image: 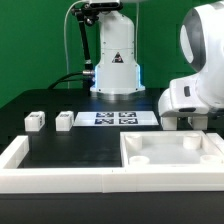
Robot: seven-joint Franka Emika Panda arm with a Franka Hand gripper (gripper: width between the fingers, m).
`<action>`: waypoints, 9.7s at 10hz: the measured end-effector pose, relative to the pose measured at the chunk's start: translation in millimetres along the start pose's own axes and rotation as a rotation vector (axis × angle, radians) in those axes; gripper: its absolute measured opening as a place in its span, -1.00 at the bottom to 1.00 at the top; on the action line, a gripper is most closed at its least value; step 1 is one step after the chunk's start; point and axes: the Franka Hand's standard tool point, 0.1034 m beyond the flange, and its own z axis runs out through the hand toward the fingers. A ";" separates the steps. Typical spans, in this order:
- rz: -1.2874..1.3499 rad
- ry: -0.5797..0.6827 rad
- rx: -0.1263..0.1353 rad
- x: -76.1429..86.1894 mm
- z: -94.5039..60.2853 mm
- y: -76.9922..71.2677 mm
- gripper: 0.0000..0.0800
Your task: Assemble square table
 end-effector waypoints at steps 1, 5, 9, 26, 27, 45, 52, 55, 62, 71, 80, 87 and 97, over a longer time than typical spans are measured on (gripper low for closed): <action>0.000 0.003 0.001 0.8 -0.1 0.3 -0.11; 0.001 0.003 0.001 1.1 -0.1 0.3 -0.28; -0.034 0.009 0.015 -4.6 -16.5 8.4 -0.28; -0.052 0.854 0.080 -17.3 -162.8 30.1 -0.27; -0.055 0.934 0.081 -15.5 -163.1 29.5 -0.27; -0.193 1.490 -0.026 38.3 -240.3 53.2 -0.27; -0.191 1.504 -0.025 67.7 -256.0 56.1 -0.27; -0.189 1.498 -0.028 83.8 -244.4 59.0 -0.27; -0.189 1.498 -0.028 97.9 -225.0 55.7 -0.27; -0.190 1.477 -0.026 98.9 -222.4 55.4 0.62; -0.208 1.212 -0.003 83.1 -242.1 58.5 0.62; -0.219 0.843 0.045 87.8 -241.8 55.2 0.62; -0.140 0.866 0.082 90.6 -245.0 55.5 -0.26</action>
Offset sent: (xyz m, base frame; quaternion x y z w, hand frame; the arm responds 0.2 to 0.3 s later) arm 0.0000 0.0000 0.0000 0.0000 0.0000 0.0000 1.0000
